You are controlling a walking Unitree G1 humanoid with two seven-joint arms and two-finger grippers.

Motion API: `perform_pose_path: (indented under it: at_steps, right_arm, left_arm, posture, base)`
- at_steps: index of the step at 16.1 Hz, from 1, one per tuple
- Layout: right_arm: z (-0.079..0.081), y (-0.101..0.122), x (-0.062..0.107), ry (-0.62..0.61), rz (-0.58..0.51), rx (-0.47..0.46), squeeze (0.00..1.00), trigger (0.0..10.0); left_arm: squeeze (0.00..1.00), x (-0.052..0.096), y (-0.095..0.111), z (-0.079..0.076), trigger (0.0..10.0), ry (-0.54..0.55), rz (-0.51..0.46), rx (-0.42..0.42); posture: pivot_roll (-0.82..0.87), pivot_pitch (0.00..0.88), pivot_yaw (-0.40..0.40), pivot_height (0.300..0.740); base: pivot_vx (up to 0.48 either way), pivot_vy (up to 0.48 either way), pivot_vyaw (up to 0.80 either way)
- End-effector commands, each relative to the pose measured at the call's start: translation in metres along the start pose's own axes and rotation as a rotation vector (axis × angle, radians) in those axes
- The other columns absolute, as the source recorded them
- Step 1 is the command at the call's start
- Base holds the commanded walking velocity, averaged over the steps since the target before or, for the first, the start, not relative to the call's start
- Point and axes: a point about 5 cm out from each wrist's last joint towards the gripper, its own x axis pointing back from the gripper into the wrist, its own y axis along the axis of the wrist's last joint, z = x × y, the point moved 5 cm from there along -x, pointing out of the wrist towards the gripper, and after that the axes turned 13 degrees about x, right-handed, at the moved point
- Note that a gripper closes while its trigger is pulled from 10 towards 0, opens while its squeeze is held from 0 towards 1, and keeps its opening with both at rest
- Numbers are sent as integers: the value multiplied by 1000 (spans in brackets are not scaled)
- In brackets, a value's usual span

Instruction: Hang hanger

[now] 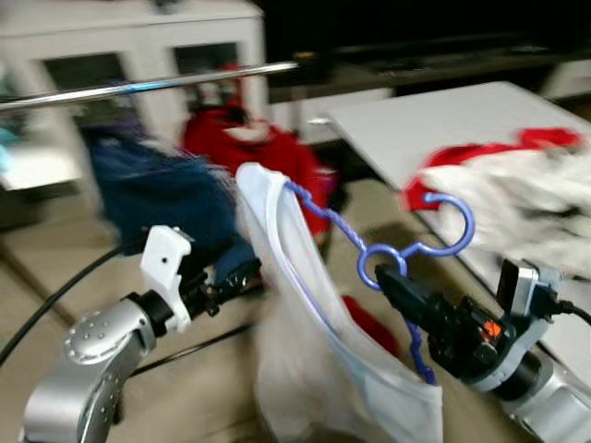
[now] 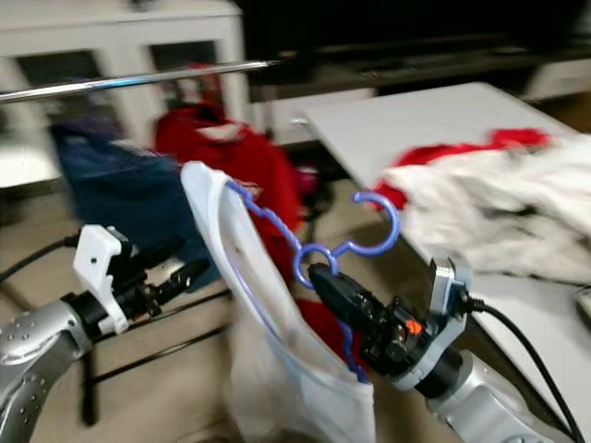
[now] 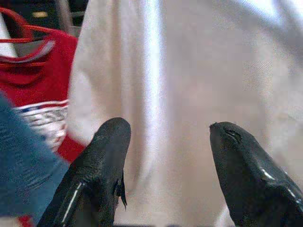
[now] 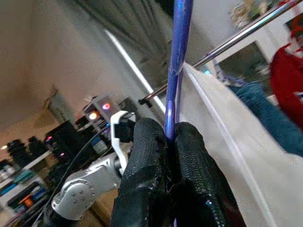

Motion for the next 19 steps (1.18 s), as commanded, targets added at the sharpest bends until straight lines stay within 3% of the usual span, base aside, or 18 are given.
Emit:
perform_pose_path:
  at_steps: [1,7,10,13,16,17,19]
  right_arm:
    - [3,7,-1,29,-31,24,0,10000]
    - [-16,6,1,-48,52,129,0,10000]
    - [-54,-7,-11,-257,169,309,0,10000]
    - [-82,-5,-23,-420,184,442,0,10000]
    - [-106,-5,-26,-551,192,481,0,10000]
    - [-113,-9,-28,-595,212,490,0,10000]
    - [-115,-14,-32,-614,221,490,0,10000]
  left_arm:
    - [0,0,3,-1,10000,-4,-2,-14]
    - [0,1,0,0,10000,-3,14,-34]
    - [0,3,-1,2,10000,13,24,-51]
    - [0,-1,-3,11,10000,60,39,-75]
    - [0,-8,-2,22,10000,119,48,-129]
    - [0,-17,0,28,10000,161,28,-144]
    - [0,-26,4,28,10000,179,1,-131]
  posture:
    - [-115,0,-5,740]
    - [-110,0,-10,740]
    - [-110,0,-10,740]
    - [-107,0,0,740]
    - [-112,0,2,740]
    - [-113,0,2,740]
    - [-116,0,3,740]
  base:
    - [0,0,800]
    - [0,0,800]
    - [0,0,800]
    - [0,0,800]
    - [0,0,800]
    - [0,0,800]
    - [0,0,800]
